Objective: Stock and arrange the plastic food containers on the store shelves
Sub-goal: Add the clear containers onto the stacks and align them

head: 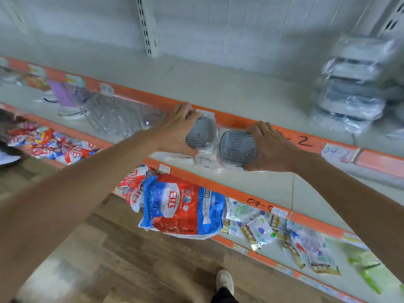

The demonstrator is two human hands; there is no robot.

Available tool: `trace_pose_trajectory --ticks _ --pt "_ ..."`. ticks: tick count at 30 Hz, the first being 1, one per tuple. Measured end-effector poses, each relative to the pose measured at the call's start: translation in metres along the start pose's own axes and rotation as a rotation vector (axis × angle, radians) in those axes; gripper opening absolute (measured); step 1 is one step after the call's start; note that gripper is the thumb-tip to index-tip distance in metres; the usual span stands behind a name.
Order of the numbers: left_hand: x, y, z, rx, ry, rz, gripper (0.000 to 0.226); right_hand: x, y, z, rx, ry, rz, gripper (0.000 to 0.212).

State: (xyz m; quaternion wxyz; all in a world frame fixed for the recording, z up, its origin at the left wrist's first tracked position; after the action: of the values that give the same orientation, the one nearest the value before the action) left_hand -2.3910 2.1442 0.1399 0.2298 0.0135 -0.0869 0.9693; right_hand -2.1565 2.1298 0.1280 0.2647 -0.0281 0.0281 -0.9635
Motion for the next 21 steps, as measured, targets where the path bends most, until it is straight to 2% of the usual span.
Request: trace_pose_trajectory --ticks 9,21 --pt "-0.026 -0.073 0.078 -0.106 0.057 -0.121 0.091 -0.051 0.008 0.097 -0.174 0.085 -0.094 0.092" --pt "-0.105 -0.191 0.120 -0.287 0.202 -0.287 0.080 -0.161 0.045 0.157 -0.276 0.113 -0.380 0.098"
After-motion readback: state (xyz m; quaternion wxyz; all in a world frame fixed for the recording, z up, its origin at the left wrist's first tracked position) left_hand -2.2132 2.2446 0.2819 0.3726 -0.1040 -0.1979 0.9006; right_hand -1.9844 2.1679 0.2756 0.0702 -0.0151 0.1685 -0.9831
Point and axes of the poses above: each hand's wrist, its own y-axis away from the middle knuckle, its own z-axis out of the back of the hand, x = y × z, the point moved 3 cm from there along -y, towards the middle knuckle, and after that the axes turned 3 degrees about -x, right-handed, at the moved point
